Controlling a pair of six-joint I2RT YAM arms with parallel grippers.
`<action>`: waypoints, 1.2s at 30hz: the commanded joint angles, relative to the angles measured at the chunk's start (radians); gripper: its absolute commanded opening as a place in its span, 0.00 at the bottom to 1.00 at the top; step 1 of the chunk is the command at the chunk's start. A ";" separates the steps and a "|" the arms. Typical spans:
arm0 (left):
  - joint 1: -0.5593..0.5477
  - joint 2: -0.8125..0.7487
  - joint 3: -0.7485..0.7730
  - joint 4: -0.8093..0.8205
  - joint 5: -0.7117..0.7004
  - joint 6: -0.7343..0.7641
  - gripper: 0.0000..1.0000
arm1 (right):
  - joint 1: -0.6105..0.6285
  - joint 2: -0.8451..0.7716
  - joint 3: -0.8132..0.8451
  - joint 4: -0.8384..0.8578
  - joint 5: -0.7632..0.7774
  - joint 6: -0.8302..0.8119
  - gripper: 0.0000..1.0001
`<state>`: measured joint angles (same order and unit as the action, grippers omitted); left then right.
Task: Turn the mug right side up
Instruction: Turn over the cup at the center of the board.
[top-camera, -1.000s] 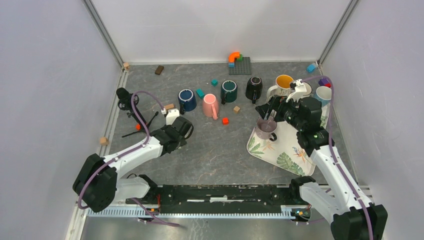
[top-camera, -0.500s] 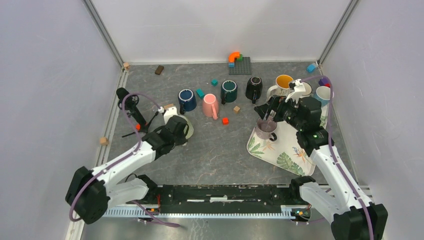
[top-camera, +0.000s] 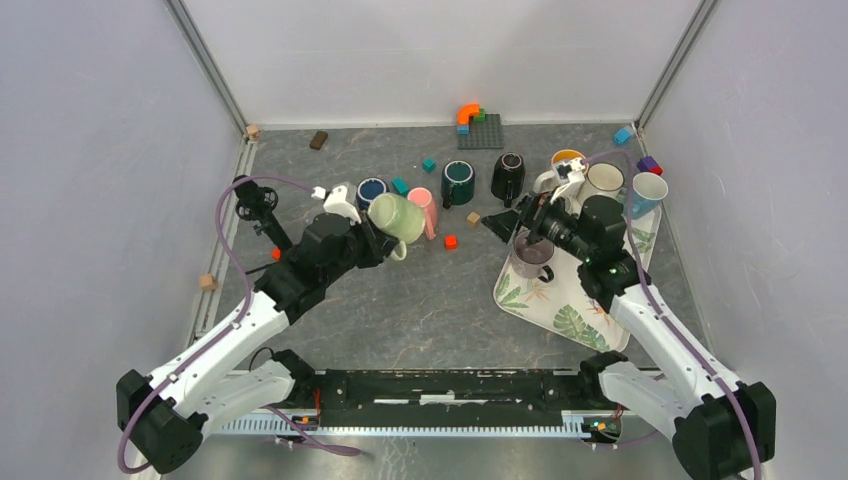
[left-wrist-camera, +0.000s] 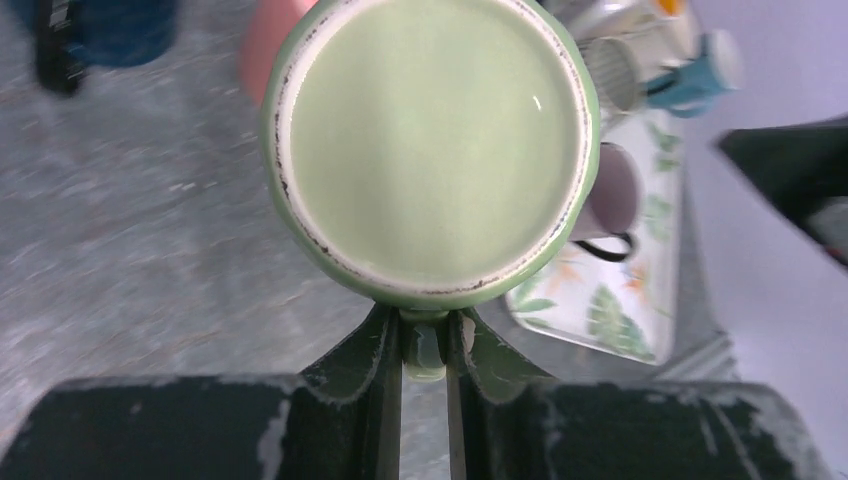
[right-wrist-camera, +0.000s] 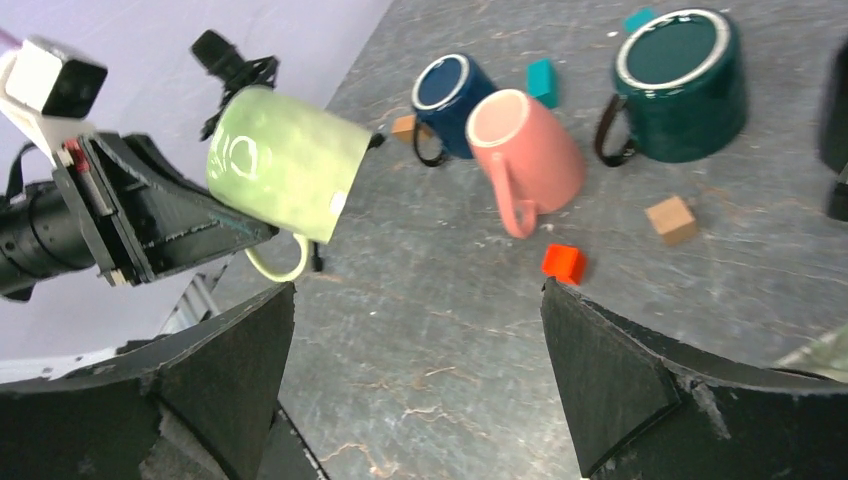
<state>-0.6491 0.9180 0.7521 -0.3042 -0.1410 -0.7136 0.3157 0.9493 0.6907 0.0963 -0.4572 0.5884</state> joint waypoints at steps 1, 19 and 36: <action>0.004 -0.001 0.116 0.271 0.182 -0.014 0.02 | 0.069 0.020 -0.013 0.159 -0.042 0.071 0.98; 0.005 0.115 0.135 0.742 0.450 -0.237 0.02 | 0.247 0.203 -0.108 0.786 -0.087 0.438 0.98; 0.005 0.178 0.113 0.897 0.535 -0.299 0.02 | 0.292 0.294 -0.108 1.092 -0.037 0.640 0.78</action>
<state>-0.6491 1.1046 0.8406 0.4030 0.3519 -0.9733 0.5907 1.2339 0.5774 1.0729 -0.5171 1.1873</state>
